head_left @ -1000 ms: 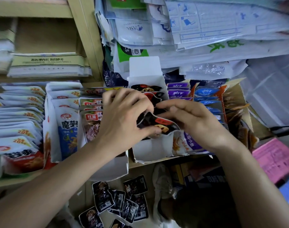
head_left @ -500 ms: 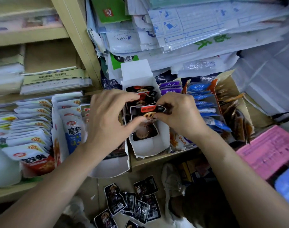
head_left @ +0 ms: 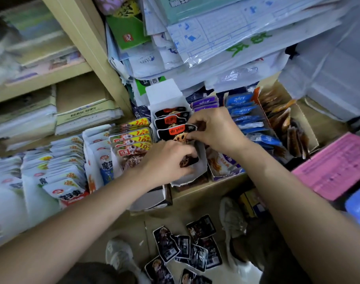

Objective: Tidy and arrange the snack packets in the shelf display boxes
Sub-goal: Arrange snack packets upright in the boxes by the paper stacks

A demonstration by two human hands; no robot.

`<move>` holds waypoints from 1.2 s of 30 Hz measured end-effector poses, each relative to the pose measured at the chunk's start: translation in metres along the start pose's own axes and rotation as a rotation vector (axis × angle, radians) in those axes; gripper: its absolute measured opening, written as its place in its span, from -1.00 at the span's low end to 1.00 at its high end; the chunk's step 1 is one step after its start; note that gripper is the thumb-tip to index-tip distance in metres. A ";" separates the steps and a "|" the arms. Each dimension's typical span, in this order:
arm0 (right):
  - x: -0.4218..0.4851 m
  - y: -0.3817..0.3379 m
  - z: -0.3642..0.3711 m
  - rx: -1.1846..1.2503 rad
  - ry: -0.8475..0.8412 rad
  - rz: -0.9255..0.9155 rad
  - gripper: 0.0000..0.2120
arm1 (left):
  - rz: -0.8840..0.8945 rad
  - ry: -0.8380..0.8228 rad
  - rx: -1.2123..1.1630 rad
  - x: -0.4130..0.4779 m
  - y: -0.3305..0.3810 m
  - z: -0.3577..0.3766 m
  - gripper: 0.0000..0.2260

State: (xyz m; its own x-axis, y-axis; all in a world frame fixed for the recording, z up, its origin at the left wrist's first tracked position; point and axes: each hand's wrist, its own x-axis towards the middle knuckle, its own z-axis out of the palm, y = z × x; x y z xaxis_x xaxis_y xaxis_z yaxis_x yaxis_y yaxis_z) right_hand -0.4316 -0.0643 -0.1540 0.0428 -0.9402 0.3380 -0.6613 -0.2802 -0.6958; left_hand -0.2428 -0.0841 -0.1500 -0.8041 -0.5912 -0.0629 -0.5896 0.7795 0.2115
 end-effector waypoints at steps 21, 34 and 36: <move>-0.007 -0.002 -0.002 0.009 -0.044 0.009 -0.85 | -0.020 -0.664 0.377 0.020 -0.001 -0.006 -0.44; -0.008 0.001 -0.003 0.016 -0.043 0.036 -0.84 | -0.032 -0.827 0.040 0.044 -0.025 -0.002 -0.39; -0.009 0.001 -0.003 0.019 -0.038 0.040 -0.85 | -0.013 -0.823 0.019 0.046 -0.025 -0.004 -0.42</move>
State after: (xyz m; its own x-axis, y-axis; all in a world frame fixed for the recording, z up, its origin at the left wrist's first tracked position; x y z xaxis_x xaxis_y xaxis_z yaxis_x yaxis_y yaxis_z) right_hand -0.4348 -0.0558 -0.1556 0.0456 -0.9573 0.2855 -0.6490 -0.2457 -0.7200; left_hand -0.2651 -0.1315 -0.1542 -0.5914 -0.2649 -0.7616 -0.5947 0.7811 0.1901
